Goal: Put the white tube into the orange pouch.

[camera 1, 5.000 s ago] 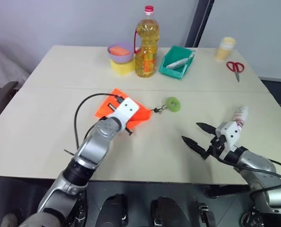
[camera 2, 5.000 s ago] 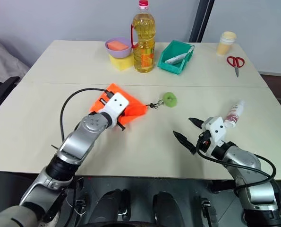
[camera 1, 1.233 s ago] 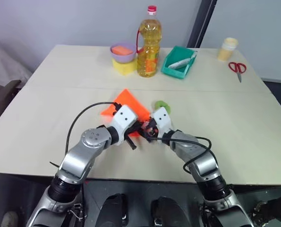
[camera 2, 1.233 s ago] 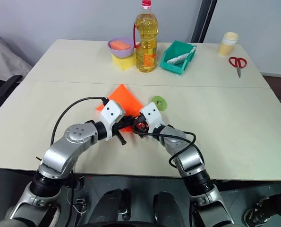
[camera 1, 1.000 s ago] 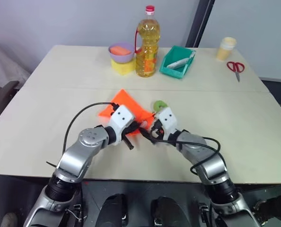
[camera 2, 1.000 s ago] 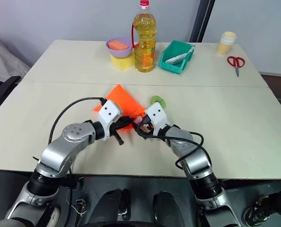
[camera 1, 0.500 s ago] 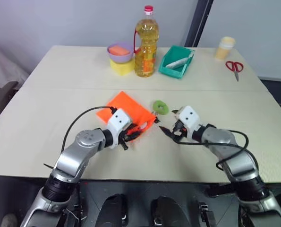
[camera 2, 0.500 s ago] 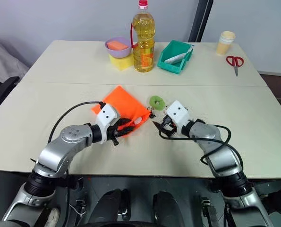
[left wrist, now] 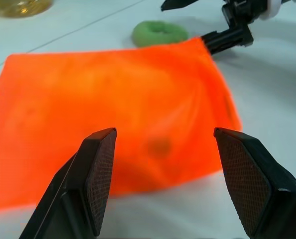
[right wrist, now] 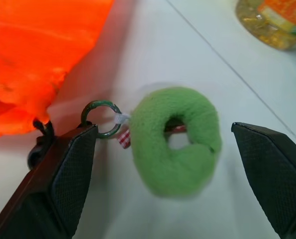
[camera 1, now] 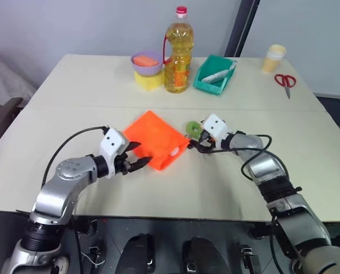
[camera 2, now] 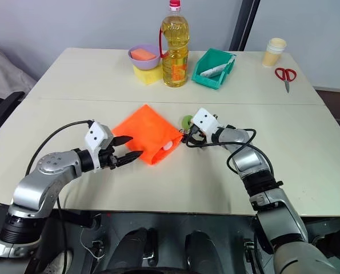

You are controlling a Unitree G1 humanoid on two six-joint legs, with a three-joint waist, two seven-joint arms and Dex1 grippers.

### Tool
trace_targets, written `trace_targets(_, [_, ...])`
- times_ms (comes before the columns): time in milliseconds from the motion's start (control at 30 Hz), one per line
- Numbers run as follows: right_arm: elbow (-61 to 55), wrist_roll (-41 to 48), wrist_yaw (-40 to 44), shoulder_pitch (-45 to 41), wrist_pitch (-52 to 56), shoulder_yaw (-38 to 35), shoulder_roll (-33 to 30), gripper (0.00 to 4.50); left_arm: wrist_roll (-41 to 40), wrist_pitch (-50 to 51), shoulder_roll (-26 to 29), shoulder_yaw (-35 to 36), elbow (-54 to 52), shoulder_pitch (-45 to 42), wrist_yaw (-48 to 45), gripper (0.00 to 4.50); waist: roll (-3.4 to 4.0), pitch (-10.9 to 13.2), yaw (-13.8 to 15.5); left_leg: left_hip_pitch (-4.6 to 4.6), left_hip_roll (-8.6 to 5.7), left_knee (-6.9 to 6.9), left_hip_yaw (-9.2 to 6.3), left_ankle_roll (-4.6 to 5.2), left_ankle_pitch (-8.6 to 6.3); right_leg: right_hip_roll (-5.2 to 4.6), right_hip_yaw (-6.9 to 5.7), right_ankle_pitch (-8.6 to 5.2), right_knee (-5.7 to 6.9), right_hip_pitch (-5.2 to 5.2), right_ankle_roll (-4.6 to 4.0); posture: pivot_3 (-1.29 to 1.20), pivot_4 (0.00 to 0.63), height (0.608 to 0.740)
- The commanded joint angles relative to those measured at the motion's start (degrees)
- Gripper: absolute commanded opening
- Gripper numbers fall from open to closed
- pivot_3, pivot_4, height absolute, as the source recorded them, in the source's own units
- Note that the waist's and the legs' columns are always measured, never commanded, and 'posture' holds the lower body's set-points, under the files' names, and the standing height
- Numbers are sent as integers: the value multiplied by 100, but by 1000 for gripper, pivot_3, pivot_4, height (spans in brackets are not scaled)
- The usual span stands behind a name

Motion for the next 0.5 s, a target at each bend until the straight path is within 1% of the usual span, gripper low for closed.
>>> trace_targets(33, [295, -166, 6, -135, -314, -8, 17, 3719, -71, -170, 66, 223, -114, 33, 36, 3403, 0, 0, -4, 0, 0, 0, 0, 0, 0, 0, 0, 0, 0, 0, 0, 0, 150, 737])
trace_targets(167, [264, -223, -103, -101, -324, -107, -11, 1612, -140, -211, 61, 320, -127, 111, 51, 3403, 1, 0, -14, 0, 0, 0, -1, 0, 0, -1, 0, 0, 1, 0, 0, 0, 150, 737])
trace_targets(267, [-70, -251, -145, 83, -307, -187, -131, 60, -162, -308, 37, 441, 16, 170, 98, 3403, 1, 0, -10, 0, 1, -2, -1, -1, 0, -1, 0, 0, 1, -1, 0, 0, 150, 737])
trace_targets(433, [-1302, -96, -179, 640, 157, -582, -424, 20, -249, -430, 8, 573, 261, 157, 122, 3403, 2, 1, -4, 0, 0, -3, -1, -1, -1, -6, 0, 0, 0, -1, 0, 0, 150, 737])
trace_targets(500, [-2007, 120, -42, 979, 410, -832, -582, 20, -333, -400, -53, 601, 314, 43, 135, 3403, 4, 2, -1, 0, 0, -4, -1, -2, -1, -7, 0, 0, 0, -3, -1, 0, 150, 737])
